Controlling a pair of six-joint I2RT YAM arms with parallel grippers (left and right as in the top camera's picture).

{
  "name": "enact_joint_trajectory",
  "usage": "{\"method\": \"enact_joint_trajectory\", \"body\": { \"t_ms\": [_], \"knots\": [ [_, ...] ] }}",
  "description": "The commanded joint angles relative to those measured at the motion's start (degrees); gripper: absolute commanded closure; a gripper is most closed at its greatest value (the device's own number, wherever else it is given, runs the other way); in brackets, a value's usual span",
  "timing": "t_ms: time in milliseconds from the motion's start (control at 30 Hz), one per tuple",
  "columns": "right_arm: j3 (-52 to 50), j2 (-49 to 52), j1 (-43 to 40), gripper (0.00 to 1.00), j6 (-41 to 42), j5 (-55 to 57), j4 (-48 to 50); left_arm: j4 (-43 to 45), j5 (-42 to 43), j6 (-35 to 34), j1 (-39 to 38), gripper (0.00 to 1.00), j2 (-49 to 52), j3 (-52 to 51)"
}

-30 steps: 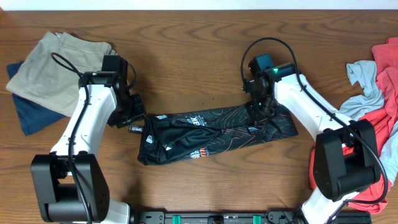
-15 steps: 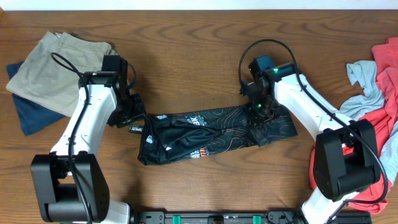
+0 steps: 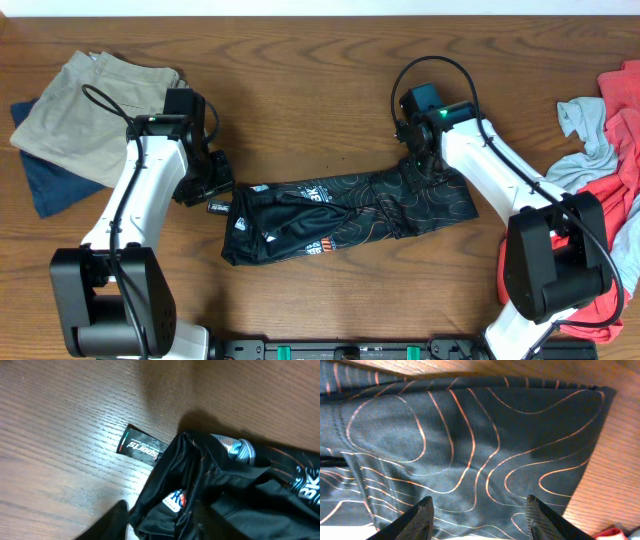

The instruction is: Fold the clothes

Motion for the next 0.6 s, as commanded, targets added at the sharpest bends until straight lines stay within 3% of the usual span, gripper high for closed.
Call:
{"method": "enact_joint_trajectory", "body": {
  "t_ms": [0, 167, 567],
  "knots": [
    [0.50, 0.07, 0.35, 0.43, -0.02, -5.09, -0.09, -0.07, -0.11, -0.11, 0.09, 0.53, -0.15, -0.37],
    [0.50, 0.07, 1.79, 0.44, -2.75, -13.00, -0.28, -0.02, -0.11, -0.11, 0.09, 0.53, -0.15, -0.37],
    [0.48, 0.96, 8.87, 0.39, -2.78, -6.19, 8.98, -0.07, -0.09, -0.11, 0.09, 0.52, -0.15, -0.37]
  ]
}}
